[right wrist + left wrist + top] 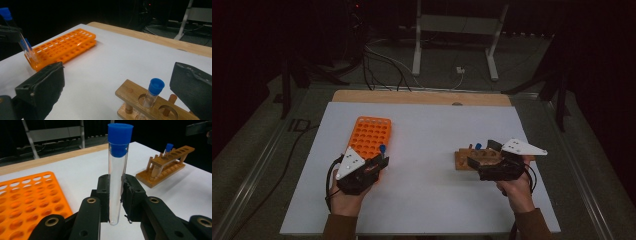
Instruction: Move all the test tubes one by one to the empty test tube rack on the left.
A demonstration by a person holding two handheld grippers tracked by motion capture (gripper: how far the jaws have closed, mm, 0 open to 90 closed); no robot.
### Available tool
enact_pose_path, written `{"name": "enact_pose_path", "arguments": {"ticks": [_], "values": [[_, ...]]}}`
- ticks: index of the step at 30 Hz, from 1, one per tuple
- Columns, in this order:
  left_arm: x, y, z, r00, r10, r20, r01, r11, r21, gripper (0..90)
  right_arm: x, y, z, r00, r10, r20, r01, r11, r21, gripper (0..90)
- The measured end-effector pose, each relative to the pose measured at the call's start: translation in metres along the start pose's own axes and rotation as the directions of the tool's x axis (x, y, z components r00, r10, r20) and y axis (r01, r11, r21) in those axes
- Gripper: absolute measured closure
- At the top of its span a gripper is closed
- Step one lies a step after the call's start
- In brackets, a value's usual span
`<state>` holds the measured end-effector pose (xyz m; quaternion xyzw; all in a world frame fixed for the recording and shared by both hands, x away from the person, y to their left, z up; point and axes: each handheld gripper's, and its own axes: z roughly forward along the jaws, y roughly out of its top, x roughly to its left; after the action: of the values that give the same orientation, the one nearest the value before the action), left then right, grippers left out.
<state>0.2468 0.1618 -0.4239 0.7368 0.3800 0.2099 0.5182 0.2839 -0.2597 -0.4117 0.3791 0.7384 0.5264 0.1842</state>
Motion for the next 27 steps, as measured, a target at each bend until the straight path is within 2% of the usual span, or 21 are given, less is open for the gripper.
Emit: {"name": "enact_pose_path", "arguments": {"ticks": [3,18,24,27], "values": [[0.006,0.001,-0.006,0.9999,-0.005,-0.016,0.005,0.9999,0.010,76.8,0.000,0.000,0.000,1.0000,0.001,0.001,-0.001,1.000,0.000,0.2],[0.032,0.001,-0.040,0.9962,-0.051,-0.070,0.049,0.9982,-0.034,76.8,0.000,0.000,0.000,1.0000,0.003,-0.001,-0.003,1.000,-0.001,0.1],[0.040,-0.002,-0.044,0.9930,-0.051,-0.106,0.051,0.9987,-0.007,76.8,0.000,0.000,0.000,1.0000,0.002,-0.001,-0.002,1.000,0.000,0.1],[0.044,-0.006,-0.047,0.9921,-0.060,-0.110,0.060,0.9982,-0.008,76.8,-0.001,0.000,-0.001,1.0000,0.003,0.000,-0.003,1.000,0.000,0.1]]}}
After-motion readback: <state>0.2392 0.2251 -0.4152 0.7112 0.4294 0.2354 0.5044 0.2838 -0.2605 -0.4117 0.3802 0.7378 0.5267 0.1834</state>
